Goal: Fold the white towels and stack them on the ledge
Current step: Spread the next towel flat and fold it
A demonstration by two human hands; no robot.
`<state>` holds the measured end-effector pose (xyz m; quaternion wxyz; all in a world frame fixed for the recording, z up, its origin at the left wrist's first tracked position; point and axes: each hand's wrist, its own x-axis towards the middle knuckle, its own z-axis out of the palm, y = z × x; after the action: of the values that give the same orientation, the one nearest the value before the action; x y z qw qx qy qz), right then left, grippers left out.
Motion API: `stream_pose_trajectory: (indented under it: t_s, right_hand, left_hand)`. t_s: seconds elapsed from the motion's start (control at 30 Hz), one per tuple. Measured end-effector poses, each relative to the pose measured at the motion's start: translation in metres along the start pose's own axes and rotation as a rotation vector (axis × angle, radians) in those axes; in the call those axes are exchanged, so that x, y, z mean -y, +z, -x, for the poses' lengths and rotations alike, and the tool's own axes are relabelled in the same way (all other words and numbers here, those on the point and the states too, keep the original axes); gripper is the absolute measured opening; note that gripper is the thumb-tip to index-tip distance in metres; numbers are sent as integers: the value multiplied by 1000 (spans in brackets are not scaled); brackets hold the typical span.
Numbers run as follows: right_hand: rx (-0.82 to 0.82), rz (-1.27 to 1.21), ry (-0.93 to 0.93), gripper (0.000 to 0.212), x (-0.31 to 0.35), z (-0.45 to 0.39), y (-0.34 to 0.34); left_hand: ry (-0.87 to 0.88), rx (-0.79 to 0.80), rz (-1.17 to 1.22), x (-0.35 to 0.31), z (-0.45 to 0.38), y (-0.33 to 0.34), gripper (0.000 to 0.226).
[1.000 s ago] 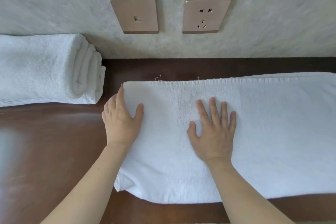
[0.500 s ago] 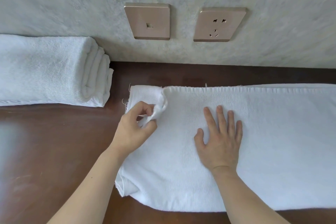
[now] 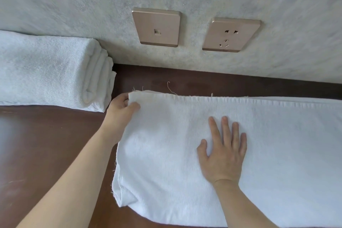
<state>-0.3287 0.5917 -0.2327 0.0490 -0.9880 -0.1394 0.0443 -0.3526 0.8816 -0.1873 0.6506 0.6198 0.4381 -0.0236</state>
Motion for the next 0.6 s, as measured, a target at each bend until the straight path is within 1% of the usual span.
stream_pose_trajectory:
  t_s: [0.03, 0.1, 0.17, 0.23, 0.27, 0.3, 0.33, 0.4, 0.43, 0.5, 0.53, 0.57, 0.6]
  right_hand:
    - [3, 0, 0, 68, 0, 0, 0]
    - [7, 4, 2, 68, 0, 0, -1]
    - [13, 3, 5, 68, 0, 0, -1]
    - [12, 0, 6, 68, 1, 0, -2]
    - [13, 2, 5, 68, 1, -1, -2]
    - [13, 5, 4, 68, 2, -1, -2]
    - [10, 6, 3, 68, 1, -1, -2]
    - [-1, 5, 2, 68, 1, 0, -2]
    - [-11, 2, 1, 67, 1, 0, -1]
    - [-37, -5, -3, 65, 1, -1, 0]
    - [-45, -1, -7, 66, 1, 0, 0]
    - [-47, 7, -13, 66, 1, 0, 1]
    - [-46, 14, -17, 66, 1, 0, 0]
  left_hand:
    - [-38, 58, 22, -3, -2, -2, 34]
    - [-82, 136, 54, -6, -4, -4, 63]
    - [-90, 151, 46, -7, -5, -4, 90]
    - [-66, 157, 17, -8, -2, 0, 99]
    - [-54, 175, -23, -10, 0, 1, 96]
    - [-50, 215, -71, -12, 1, 2, 88]
    - [-45, 286, -104, -14, 3, 2, 75]
    - [-27, 500, -125, -23, 12, 0, 52]
    - [-23, 610, -155, -27, 16, -1, 46]
    - [14, 818, -309, -35, 28, 1, 33]
    - [40, 874, -393, -37, 32, 5, 28]
    - [80, 857, -460, -35, 33, 10, 25]
    - [126, 769, -514, -32, 31, 16, 25]
